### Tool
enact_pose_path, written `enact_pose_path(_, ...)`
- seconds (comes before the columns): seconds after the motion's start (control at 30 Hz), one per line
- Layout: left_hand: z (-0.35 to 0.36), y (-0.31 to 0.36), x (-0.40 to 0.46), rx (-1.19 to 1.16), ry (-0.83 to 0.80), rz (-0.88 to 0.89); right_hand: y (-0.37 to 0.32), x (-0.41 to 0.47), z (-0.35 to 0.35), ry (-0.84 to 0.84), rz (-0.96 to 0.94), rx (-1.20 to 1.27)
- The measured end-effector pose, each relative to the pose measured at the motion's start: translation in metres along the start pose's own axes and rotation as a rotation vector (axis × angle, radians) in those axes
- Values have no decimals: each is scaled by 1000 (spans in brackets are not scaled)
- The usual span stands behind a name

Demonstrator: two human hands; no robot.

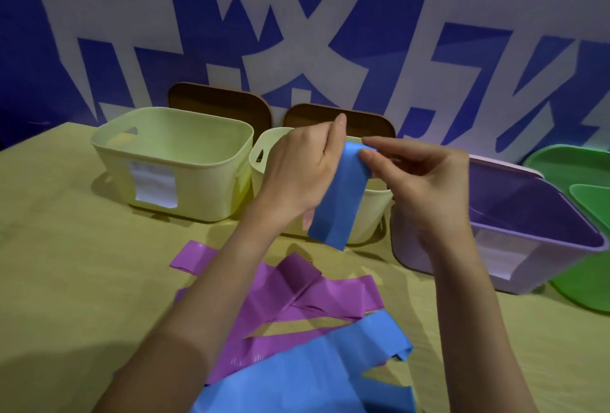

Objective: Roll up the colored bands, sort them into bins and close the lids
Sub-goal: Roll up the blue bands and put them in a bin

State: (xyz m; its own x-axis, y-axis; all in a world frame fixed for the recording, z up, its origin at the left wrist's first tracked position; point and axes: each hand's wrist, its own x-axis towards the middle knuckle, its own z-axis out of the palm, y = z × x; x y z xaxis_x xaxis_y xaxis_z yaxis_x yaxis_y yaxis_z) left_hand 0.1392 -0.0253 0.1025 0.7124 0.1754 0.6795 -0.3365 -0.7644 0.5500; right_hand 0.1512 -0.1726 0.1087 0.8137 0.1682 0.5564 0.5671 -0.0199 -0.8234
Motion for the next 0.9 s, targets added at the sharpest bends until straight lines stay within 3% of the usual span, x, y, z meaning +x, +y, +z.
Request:
enact_pose_path(0.17,8,-8,-1,32,32,87,0,-2,1,13,83,80)
enact_pose_path(0.37,11,-8,3,-89,-2,-74,1,-3,4,-33,-120,-189)
enact_pose_path(0.5,8,-6,7,-132,-31,-172,2,-3,7,-38,-163,-205)
enact_pose_path(0.77,13,-12,1,26,77,62,1,-4,7,10,141,96)
enact_pose_path(0.9,14,-13,2,-18,78,58,0,-3,7,-16,34,-3)
